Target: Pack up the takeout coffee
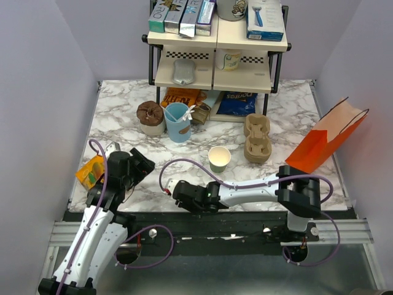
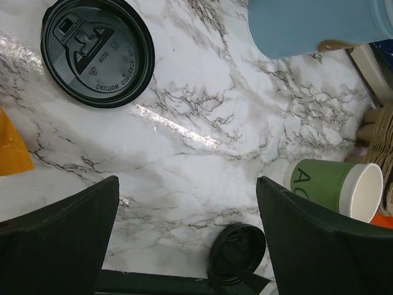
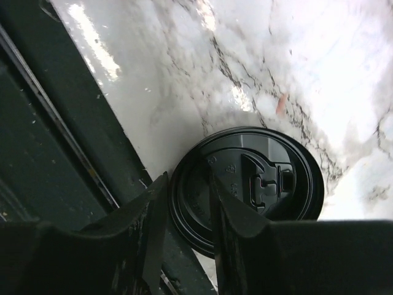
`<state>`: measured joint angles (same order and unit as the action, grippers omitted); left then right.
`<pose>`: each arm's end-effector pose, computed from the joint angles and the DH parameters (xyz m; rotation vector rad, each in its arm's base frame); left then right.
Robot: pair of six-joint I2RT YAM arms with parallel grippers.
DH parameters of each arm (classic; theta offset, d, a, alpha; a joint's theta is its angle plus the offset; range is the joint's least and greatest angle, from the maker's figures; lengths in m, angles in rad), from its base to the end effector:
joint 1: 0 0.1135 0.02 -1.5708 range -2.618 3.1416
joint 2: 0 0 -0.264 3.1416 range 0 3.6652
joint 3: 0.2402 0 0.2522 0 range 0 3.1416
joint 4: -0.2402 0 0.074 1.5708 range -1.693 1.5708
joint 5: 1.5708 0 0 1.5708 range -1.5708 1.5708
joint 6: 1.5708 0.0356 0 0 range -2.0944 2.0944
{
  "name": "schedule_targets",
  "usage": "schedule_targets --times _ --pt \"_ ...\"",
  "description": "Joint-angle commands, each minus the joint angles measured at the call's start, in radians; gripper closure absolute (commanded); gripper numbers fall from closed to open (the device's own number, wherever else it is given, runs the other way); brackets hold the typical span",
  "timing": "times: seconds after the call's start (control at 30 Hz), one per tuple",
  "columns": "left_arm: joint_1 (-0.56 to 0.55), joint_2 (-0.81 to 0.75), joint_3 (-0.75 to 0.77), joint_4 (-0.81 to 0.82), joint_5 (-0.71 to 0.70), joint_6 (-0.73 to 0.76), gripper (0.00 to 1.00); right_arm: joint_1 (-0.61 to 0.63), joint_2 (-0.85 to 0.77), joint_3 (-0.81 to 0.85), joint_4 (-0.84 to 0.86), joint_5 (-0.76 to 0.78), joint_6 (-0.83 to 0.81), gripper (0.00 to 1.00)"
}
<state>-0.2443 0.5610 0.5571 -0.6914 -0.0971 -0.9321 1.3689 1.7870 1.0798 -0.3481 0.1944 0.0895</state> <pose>0.1228 -0.0271 0.2429 -0.8296 2.1605 -0.5073 0.0780 0.3469 0.1630 -1.5088 2.1405 0.2695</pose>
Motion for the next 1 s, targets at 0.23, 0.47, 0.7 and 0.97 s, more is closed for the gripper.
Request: schedule_targets --times 0.23,0.47,0.7,0.97 --pt "-0.004 -0.015 -0.023 -0.007 -0.029 -0.011 0.01 0.01 0.012 0.046 -0.083 0.091 0.165 0.99" --pt "-0.004 -0.058 -0.054 0.099 0.129 0.041 0.01 -0.019 -0.259 0.014 0.02 -0.048 0.24 0.99" --pt "-0.006 -0.148 -0.245 0.789 0.578 -0.067 0.01 -0.335 -0.59 -0.231 0.503 -0.709 0.532 0.99" --pt "-0.027 -0.104 -0.458 1.785 0.678 -0.381 0.01 -0.497 -0.753 -0.235 0.641 -0.855 0.742 0.99"
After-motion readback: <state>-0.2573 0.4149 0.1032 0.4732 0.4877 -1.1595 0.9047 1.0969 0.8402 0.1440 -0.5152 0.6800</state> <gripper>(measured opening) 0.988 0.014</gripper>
